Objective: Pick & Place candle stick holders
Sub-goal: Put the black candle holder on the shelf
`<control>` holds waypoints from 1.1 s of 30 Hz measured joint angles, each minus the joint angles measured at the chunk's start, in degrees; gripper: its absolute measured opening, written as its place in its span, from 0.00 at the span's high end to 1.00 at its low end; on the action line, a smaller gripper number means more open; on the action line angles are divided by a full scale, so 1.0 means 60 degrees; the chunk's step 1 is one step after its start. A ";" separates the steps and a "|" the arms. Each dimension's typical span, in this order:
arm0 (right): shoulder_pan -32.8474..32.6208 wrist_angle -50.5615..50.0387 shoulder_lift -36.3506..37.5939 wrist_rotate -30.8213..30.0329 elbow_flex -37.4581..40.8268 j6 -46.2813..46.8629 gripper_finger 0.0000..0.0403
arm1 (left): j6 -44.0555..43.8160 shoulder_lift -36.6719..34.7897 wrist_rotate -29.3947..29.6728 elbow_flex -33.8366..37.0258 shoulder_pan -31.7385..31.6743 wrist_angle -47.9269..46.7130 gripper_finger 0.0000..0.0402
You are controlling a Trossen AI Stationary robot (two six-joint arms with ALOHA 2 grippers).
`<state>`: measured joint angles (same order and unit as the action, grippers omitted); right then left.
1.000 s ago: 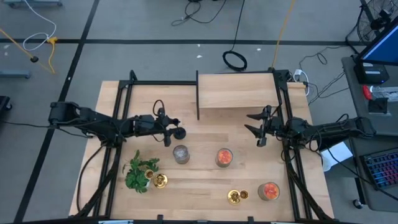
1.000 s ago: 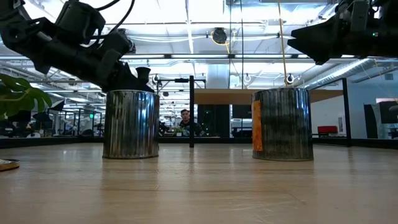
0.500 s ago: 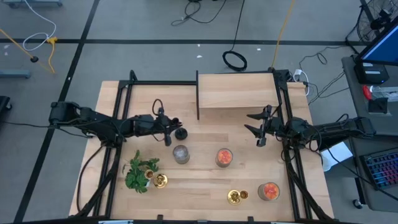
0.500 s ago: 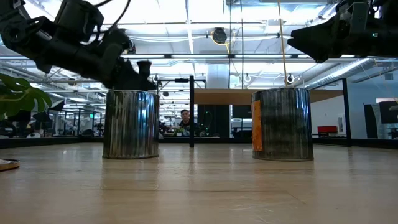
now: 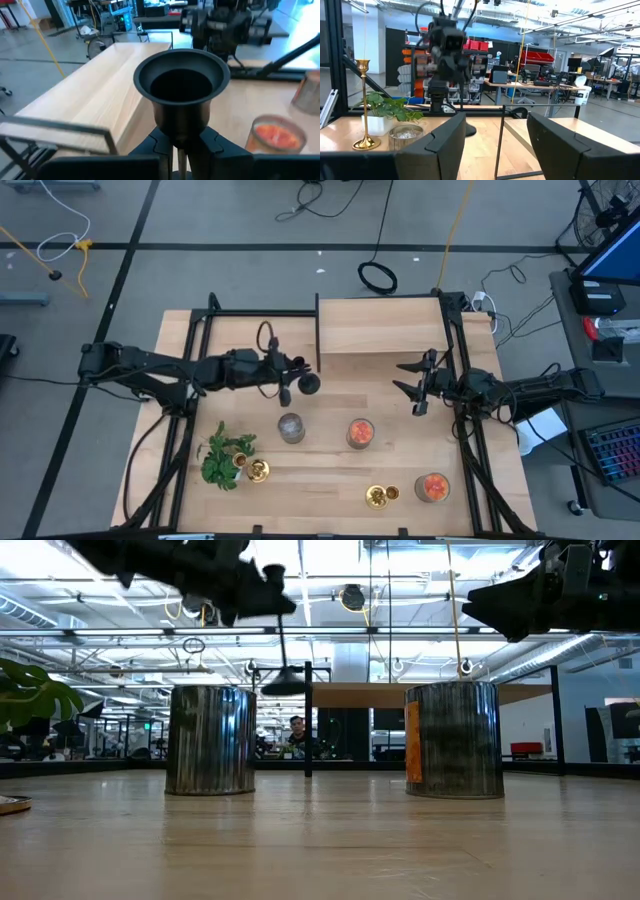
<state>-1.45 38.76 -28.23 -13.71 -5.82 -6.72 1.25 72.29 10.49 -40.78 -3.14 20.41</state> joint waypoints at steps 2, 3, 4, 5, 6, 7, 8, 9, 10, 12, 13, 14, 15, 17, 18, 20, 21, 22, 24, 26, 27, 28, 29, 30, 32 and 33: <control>0.0000 -0.0001 0.0000 0.0002 0.0000 0.0003 0.47 | -0.0142 0.0000 -0.0014 -0.0541 0.0000 -0.0406 0.90; 0.0000 0.0000 0.0000 0.0003 0.0000 0.0003 0.47 | -0.0056 0.0000 -0.0095 -0.0794 0.0000 -0.0600 0.90; 0.0000 -0.0004 0.0000 0.0002 0.0000 0.0003 0.47 | 0.0163 0.0000 -0.0213 -0.1034 0.0000 -0.0761 0.90; 0.0000 -0.0001 0.0000 0.0000 0.0000 0.0003 0.47 | 0.0390 0.0000 -0.0295 -0.1267 -0.0005 -0.0907 0.91; 0.0000 0.0000 0.0000 -0.0001 0.0000 0.0003 0.47 | 0.0542 0.0000 -0.0326 -0.1484 -0.0033 -0.0973 0.92; 0.0000 -0.0002 0.0000 0.0002 0.0000 0.0003 0.47 | 0.0674 0.0004 -0.0369 -0.1709 -0.0080 -0.0987 0.92; 0.0000 0.0000 0.0000 0.0003 0.0000 0.0003 0.47 | 0.0769 0.0004 -0.0407 -0.1934 -0.0138 -0.1011 0.92; 0.0000 0.0000 0.0000 0.0000 0.0000 0.0003 0.47 | 0.0856 -0.0002 -0.0506 -0.2158 -0.0233 -0.1150 0.92; 0.0000 0.0000 0.0000 0.0001 0.0000 0.0003 0.47 | 0.0920 -0.0004 -0.0605 -0.2364 -0.0354 -0.1326 0.92; 0.0000 0.0000 0.0000 0.0003 0.0000 0.0007 0.47 | 0.0961 -0.0002 -0.0736 -0.2637 -0.0614 -0.1654 0.92; 0.0000 0.0000 0.0000 -0.0001 0.0000 0.0007 0.47 | 0.0952 0.0011 -0.0753 -0.2695 -0.0759 -0.1680 0.92; 0.0000 0.0000 0.0000 0.0001 0.0000 0.0007 0.47 | 0.0952 0.0052 -0.0769 -0.2745 -0.0925 -0.1634 0.91; 0.0000 0.0000 0.0000 -0.0001 0.0000 0.0007 0.47 | 0.0951 0.0123 -0.0823 -0.2801 -0.1105 -0.1501 0.90; 0.0000 0.0000 0.0000 0.0002 0.0000 0.0007 0.47 | 0.0933 0.0241 -0.1114 -0.2829 -0.1569 -0.1193 0.90; 0.0000 0.0001 0.0000 -0.0001 0.0000 0.0007 0.47 | 0.0861 0.0334 -0.1440 -0.2829 -0.1811 -0.0986 0.90; 0.0000 0.0007 0.0000 -0.0001 0.0000 0.0007 0.47 | 0.0645 0.0588 -0.2196 -0.2834 -0.2294 -0.0599 0.92; 0.0000 0.0007 0.0000 -0.0001 0.0000 0.0007 0.47 | 0.0553 0.0723 -0.2539 -0.2834 -0.2517 -0.0406 0.92; 0.0000 0.0007 0.0000 -0.0001 0.0000 0.0007 0.47 | 0.0521 0.0869 -0.2854 -0.2833 -0.2728 -0.0138 0.92; 0.0000 0.0018 -0.0004 -0.0001 0.0000 0.0007 0.47 | 0.0497 0.1165 -0.3335 -0.2836 -0.3125 0.0603 0.92; 0.0000 0.0018 -0.0004 -0.0001 0.0000 0.0007 0.47 | 0.0264 0.1408 -0.3640 -0.2836 -0.3491 0.1305 0.92; 0.0000 0.0022 -0.0004 -0.0001 0.0000 0.0007 0.47 | 0.0110 0.1540 -0.3804 -0.2876 -0.3636 0.1566 0.92; 0.0000 0.0022 -0.0004 -0.0001 0.0000 0.0007 0.47 | -0.0017 0.1674 -0.3968 -0.2978 -0.3762 0.1685 0.92; 0.0000 0.0025 -0.0004 -0.0001 0.0000 0.0007 0.47 | -0.0064 0.1815 -0.4093 -0.3114 -0.3870 0.1683 0.92; 0.0000 0.0025 -0.0004 -0.0001 0.0000 0.0007 0.47 | -0.0056 0.1972 -0.4155 -0.3286 -0.3967 0.1590 0.92; 0.0000 0.0025 -0.0004 -0.0001 0.0000 0.0006 0.47 | -0.0027 0.2374 -0.4186 -0.3759 -0.4131 0.1346 0.91; 0.0000 0.0025 -0.0004 -0.0001 0.0000 0.0007 0.47 | -0.0020 0.2595 -0.4184 -0.4040 -0.4223 0.1134 0.91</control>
<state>-1.45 38.92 -28.25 -13.72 -5.82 -6.68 1.13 87.86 -14.61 -65.02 -28.47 27.21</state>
